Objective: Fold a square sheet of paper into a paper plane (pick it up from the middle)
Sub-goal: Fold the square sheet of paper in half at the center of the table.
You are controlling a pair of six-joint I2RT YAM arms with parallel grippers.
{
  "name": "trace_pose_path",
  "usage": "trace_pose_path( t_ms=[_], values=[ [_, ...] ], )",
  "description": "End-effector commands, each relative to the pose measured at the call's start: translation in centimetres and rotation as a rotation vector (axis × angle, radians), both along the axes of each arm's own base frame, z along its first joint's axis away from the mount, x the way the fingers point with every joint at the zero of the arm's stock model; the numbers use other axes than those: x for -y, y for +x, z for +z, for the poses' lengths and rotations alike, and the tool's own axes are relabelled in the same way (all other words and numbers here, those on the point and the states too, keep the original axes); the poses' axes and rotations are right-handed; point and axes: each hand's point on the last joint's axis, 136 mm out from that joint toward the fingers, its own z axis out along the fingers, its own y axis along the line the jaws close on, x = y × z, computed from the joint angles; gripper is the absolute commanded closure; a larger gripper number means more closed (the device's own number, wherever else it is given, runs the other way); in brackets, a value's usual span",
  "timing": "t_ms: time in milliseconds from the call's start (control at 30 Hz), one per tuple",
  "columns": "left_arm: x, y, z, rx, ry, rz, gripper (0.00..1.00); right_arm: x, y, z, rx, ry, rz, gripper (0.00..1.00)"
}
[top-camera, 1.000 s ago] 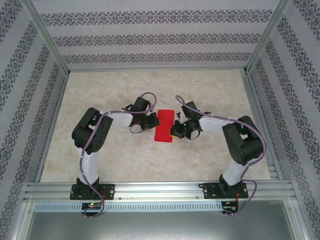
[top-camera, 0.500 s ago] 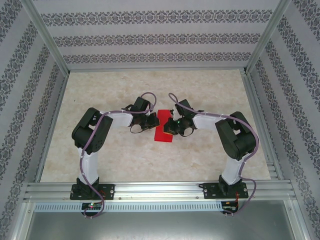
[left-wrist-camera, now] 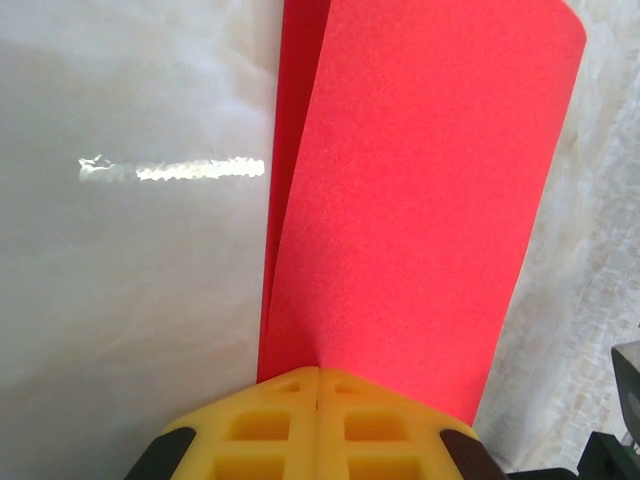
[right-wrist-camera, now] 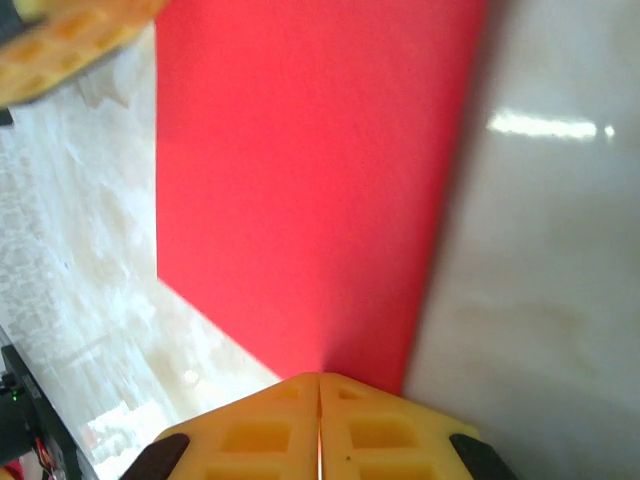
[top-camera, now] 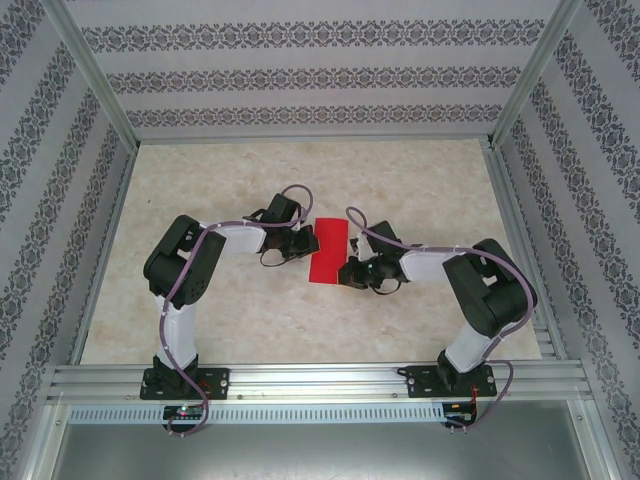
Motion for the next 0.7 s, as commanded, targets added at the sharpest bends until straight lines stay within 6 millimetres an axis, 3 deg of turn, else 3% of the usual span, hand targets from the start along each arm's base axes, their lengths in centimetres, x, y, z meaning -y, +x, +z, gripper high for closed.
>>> trace_pose_path(
  t_ms=[0,233,467,667],
  values=[
    [-7.5,-8.7,-10.9,-0.350,0.379,0.034,1.00,1.8,-1.9,-0.6,-0.060,-0.062,-0.017,0.92],
    [-6.6,-7.8,-10.1,-0.311,0.345,0.008,1.00,1.8,4.3,6.4,0.149,-0.029,-0.146,0.91],
    [-5.4,-4.8,-7.7,-0.168,0.350,-0.105,1.00,2.0,9.4,8.2,0.200,-0.038,-0.244,0.91],
    [-4.5,-2.6,-5.0,-0.069,0.383,-0.252,1.00,1.0,14.2,6.9,0.181,-0.045,-0.239,0.92]
  ],
)
